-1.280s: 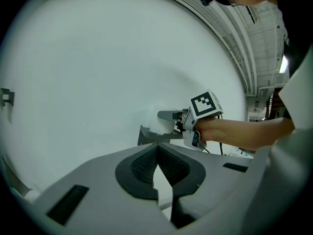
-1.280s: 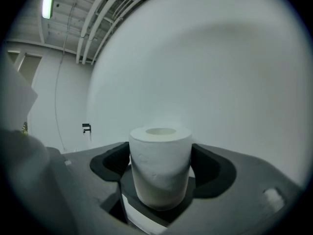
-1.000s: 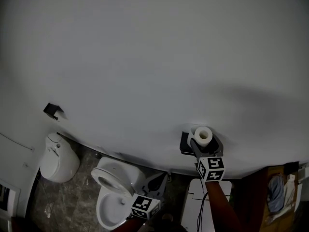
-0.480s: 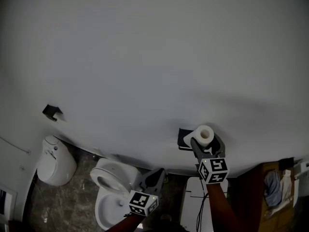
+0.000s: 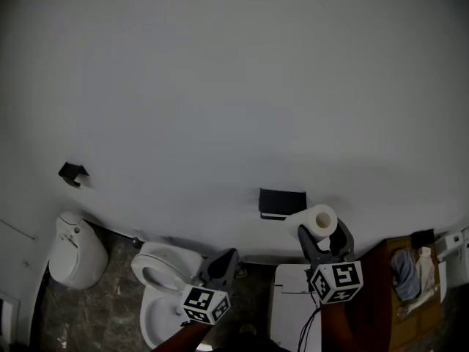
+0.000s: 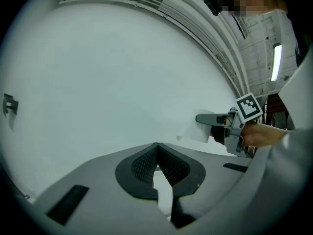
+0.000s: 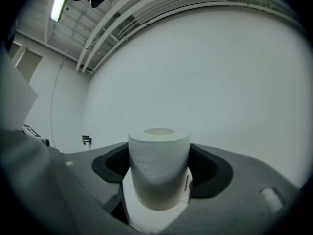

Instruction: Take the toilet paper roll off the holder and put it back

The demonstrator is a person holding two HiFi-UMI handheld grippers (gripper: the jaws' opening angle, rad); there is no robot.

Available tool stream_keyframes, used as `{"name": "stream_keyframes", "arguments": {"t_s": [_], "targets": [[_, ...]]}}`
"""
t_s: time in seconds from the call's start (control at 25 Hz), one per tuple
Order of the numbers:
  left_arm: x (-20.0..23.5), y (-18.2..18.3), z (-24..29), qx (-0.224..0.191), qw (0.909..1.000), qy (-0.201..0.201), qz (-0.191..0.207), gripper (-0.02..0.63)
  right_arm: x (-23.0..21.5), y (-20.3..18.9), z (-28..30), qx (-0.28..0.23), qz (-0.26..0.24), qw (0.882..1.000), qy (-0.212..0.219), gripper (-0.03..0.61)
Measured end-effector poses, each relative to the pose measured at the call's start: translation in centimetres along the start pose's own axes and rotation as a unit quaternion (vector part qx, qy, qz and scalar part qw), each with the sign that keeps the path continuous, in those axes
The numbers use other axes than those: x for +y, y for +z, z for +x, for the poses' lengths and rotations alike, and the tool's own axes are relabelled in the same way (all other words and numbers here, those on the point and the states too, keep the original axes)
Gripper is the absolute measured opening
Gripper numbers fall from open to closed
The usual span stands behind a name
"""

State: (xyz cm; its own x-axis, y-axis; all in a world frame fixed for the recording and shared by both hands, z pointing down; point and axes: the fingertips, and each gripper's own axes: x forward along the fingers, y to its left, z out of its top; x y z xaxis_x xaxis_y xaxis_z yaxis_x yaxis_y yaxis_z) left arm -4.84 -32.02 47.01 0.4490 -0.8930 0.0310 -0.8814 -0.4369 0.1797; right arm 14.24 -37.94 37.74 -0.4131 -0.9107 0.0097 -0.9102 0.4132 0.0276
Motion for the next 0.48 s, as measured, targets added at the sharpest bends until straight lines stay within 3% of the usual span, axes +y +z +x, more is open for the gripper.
{"name": "stream_keyframes", "arguments": {"t_s": [0.24,0.48], "targets": [[-1.1,-0.3,-2.5,0.000,0.9997,-0.010,0.021,0.008,0.0,-1.9,-8.0,0.017,-0.032,0.998,-0.043,0.351],[-1.7,-1.9,-3.9,0.008,0.9998,-0.014,0.011,0.008,0.2,-8.0,-13.9,0.059,0.001,0.995,-0.078,0.351]]}}
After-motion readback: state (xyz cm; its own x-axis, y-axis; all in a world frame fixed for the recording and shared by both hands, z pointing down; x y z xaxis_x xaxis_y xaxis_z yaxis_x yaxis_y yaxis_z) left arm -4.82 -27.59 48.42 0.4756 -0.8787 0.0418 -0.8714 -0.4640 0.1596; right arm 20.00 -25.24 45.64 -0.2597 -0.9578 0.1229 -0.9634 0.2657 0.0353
